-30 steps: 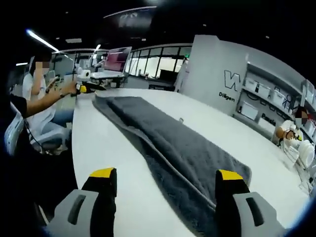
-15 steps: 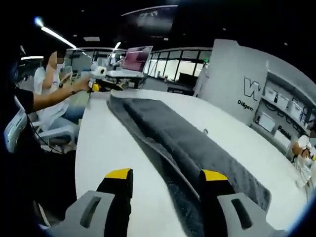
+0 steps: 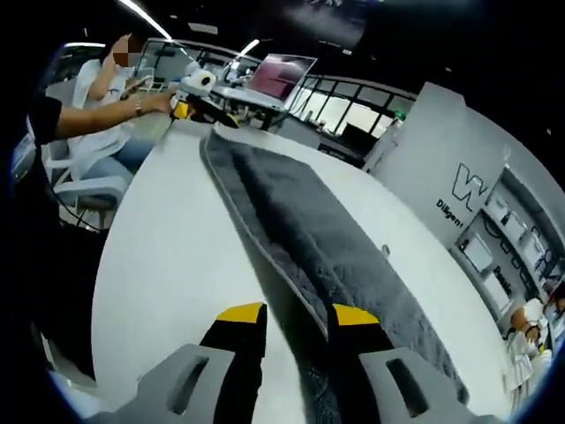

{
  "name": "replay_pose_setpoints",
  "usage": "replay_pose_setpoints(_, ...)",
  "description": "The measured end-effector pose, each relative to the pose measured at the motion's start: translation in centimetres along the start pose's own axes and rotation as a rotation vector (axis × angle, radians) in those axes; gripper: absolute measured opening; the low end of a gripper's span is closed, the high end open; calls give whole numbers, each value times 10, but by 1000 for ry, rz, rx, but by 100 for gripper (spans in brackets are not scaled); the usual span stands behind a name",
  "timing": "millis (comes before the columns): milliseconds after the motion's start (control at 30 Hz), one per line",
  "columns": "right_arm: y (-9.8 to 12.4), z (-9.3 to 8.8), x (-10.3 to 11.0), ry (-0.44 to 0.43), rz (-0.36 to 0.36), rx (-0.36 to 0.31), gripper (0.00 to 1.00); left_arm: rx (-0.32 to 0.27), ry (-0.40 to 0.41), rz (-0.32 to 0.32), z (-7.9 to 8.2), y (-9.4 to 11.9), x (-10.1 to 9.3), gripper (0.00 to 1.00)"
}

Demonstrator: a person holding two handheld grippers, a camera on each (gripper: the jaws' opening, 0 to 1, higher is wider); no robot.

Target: Open the folded towel by lifting each exposed corner and separating the folded layers until the towel lies flat within the target outline without major curled edges

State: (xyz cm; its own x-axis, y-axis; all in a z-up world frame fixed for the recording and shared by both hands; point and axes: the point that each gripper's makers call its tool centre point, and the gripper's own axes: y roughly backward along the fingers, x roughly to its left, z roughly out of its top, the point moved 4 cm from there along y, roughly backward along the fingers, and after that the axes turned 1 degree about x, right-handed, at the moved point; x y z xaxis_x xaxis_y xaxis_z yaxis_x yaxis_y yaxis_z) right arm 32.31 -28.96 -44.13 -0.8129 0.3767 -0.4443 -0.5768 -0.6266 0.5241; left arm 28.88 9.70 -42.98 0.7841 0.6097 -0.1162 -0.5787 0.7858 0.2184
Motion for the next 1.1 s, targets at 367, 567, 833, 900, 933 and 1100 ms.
replay_pose_setpoints(367,-12,-6,-9,35,-68,49,0,-8,-10,-10,2,2,1,98)
replay_pose_setpoints(567,-10,-9,1,-3,-16,38,0,-12,-6,-14,2,3,1,98)
replay_pose_setpoints(833,0,-11,23,-61,73,15,0,-15,0,-20,2,5,0,97)
replay_pose_setpoints(900,2,-12,26,-72,87,12,0,-14,-1,-22,2,5,0,97)
replay_pose_setpoints(933,3,-12,29,-77,98,6,0,-11,-1,-25,1,5,-1,97)
replay_pose_setpoints(1100,7,-10,37,-114,140,-16,0,11,-10,-43,-2,3,-4,97)
